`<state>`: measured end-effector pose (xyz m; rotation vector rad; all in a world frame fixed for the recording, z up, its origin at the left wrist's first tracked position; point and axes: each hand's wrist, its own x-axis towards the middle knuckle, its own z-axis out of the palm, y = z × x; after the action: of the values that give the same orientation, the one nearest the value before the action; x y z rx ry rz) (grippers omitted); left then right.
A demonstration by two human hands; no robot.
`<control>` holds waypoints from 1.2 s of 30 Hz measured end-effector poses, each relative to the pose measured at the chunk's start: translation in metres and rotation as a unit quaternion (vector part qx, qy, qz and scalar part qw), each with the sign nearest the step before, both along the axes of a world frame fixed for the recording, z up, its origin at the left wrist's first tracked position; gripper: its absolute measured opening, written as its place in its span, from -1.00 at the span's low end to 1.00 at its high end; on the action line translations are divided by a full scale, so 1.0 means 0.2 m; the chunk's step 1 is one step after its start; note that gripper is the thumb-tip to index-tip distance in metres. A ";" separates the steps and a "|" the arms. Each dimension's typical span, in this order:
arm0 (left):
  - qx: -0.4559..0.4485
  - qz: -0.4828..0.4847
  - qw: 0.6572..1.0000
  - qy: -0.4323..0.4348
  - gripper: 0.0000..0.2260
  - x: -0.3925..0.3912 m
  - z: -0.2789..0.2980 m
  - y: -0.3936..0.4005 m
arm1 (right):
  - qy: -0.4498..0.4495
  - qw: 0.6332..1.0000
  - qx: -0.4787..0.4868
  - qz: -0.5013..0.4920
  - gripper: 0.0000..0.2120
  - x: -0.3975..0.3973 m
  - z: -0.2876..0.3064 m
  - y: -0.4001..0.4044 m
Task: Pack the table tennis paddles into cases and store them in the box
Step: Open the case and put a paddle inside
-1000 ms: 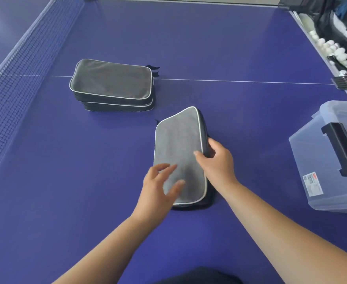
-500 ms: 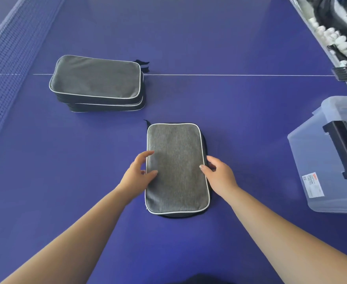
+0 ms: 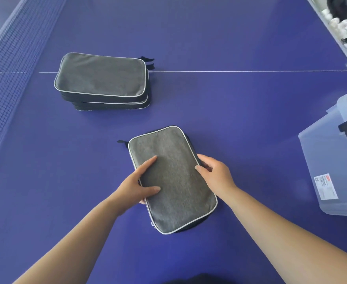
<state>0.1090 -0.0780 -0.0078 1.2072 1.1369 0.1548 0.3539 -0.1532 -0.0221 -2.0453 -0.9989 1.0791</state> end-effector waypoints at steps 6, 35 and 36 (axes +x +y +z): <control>0.024 0.149 0.988 -0.008 -0.28 -0.06 -0.01 -0.13 | 0.021 0.999 -0.002 0.036 -0.55 -0.09 0.00 0.02; 0.048 0.449 0.892 0.016 -0.25 0.22 0.00 -0.30 | 0.022 0.996 0.033 -0.079 -0.90 -0.39 -0.06 -0.24; 0.047 0.450 0.892 0.011 -0.24 0.22 0.00 -0.29 | 0.002 0.997 0.036 -0.064 -0.93 -0.38 -0.07 -0.24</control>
<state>0.1527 -0.1367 -0.0072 0.6744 1.6556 0.9086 0.2774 -0.2014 -0.0356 -2.0183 -0.8804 0.9669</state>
